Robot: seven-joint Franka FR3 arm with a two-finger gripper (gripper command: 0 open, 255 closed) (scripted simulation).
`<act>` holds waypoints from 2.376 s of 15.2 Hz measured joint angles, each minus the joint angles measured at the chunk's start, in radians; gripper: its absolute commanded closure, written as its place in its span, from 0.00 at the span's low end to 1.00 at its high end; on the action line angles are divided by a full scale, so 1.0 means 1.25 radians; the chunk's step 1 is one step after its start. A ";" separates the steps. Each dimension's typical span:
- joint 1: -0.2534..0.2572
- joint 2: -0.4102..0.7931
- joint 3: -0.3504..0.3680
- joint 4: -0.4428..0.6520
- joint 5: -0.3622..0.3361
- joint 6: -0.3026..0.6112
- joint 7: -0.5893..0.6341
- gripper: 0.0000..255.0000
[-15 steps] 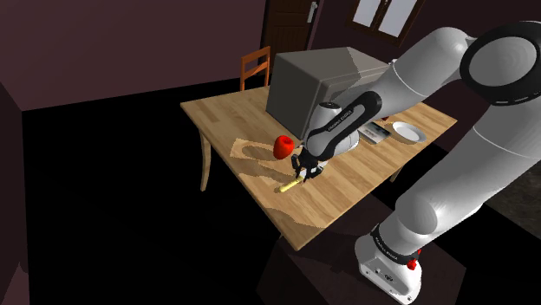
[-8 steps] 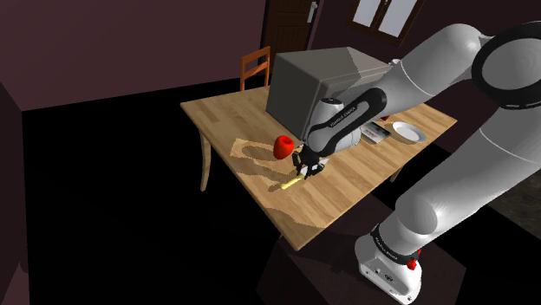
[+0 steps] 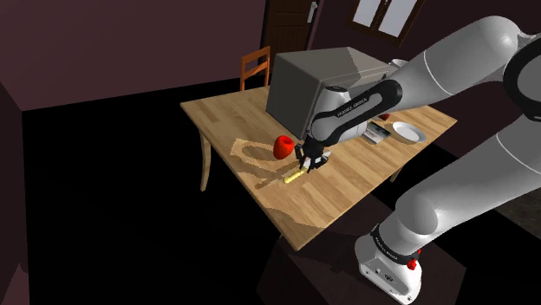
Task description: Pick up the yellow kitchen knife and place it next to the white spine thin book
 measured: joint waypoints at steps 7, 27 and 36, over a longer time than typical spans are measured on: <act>-0.025 -0.055 -0.036 0.013 -0.010 -0.072 -0.049 1.00; -0.248 0.130 -0.288 0.231 -0.102 -0.118 -0.444 1.00; -0.336 0.287 -0.348 0.448 -0.074 -0.184 -0.608 1.00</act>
